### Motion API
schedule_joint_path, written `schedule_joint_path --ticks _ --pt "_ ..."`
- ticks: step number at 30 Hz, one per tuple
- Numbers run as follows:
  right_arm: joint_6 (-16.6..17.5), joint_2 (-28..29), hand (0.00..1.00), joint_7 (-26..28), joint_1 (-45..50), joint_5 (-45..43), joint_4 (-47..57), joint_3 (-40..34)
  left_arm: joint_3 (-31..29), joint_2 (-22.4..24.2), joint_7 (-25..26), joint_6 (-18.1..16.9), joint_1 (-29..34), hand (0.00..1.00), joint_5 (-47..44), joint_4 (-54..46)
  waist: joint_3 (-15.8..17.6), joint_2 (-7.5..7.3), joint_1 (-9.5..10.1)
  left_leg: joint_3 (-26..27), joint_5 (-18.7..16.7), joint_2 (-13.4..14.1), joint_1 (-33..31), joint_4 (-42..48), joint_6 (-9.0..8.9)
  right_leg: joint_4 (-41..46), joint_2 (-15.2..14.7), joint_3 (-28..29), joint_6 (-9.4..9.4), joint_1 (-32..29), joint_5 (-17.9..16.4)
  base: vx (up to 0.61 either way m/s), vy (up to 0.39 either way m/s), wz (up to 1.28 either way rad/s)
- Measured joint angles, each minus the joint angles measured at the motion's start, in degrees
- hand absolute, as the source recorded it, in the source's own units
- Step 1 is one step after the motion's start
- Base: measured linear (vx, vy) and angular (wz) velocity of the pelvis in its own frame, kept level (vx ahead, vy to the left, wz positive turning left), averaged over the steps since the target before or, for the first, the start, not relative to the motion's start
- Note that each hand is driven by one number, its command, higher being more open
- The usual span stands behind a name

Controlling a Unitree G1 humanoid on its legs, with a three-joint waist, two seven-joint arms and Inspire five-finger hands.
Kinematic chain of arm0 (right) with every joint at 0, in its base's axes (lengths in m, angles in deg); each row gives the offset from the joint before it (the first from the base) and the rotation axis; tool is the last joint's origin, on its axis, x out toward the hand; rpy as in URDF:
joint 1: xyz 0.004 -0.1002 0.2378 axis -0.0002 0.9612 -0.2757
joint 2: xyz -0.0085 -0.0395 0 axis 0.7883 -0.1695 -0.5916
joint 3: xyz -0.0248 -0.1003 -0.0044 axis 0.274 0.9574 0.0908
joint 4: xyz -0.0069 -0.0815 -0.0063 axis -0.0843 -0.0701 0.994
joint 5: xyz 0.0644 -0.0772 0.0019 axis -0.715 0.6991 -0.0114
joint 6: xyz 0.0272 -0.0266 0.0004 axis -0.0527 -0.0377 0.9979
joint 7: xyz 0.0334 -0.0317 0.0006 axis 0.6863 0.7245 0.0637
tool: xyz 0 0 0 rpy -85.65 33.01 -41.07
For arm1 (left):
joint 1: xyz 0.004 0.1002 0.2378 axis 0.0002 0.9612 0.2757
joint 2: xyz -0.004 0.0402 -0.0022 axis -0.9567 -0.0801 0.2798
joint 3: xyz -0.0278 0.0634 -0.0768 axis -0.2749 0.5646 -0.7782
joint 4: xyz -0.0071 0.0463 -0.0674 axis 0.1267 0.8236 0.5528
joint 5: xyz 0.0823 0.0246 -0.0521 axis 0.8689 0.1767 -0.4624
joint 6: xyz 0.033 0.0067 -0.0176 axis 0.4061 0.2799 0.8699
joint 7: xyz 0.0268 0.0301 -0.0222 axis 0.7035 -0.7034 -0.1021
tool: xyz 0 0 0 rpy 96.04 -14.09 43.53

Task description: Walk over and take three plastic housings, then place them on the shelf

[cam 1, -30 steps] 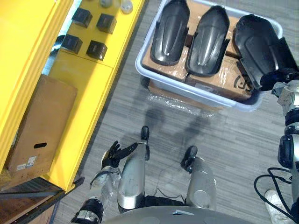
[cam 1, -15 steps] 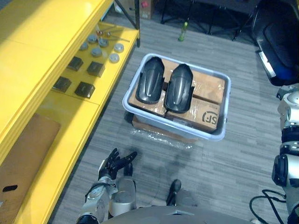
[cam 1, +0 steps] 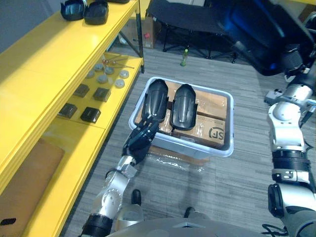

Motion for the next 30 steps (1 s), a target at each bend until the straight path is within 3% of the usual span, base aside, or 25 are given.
schedule_joint_path --ticks 6,12,19,30 --pt "3.82 6.2 0.0 3.88 5.93 1.37 4.1 4.83 3.6 0.95 -0.37 -1.55 -3.3 1.0 -2.14 0.05 -1.04 0.67 -2.48 1.72 0.05 0.02 1.62 -0.14 -0.07 0.0 -0.03 1.74 0.04 0.53 0.02 -0.03 -0.005 -0.15" --pt "6.09 12.7 0.0 4.36 12.66 -1.13 5.87 11.13 8.26 2.62 2.18 -9.25 -6.0 1.0 -3.4 0.09 -2.16 2.48 -3.01 2.27 0.4 0.02 1.68 -0.33 -0.09 -0.06 0.29 2.19 -0.21 0.16 0.2 -0.05 0.0 -0.06" --pt "8.35 18.69 0.0 4.29 14.21 -5.97 6.23 17.18 10.35 4.99 9.5 -17.69 -7.41 1.0 -3.07 0.13 -3.07 2.62 -2.81 2.29 1.07 0.04 1.62 -0.34 0.09 -0.24 0.4 2.5 -0.52 0.07 0.9 -0.03 0.0 -0.01" --pt "8.57 21.89 0.0 4.29 14.38 -8.27 6.22 24.4 15.81 4.94 20.05 -18.94 -7.79 1.0 5.99 0.31 -4.47 0.86 -2.67 1.75 1.61 -0.11 1.61 -0.37 0.31 -0.87 0.4 2.11 -0.61 0.65 1.41 -0.01 0.004 0.01"
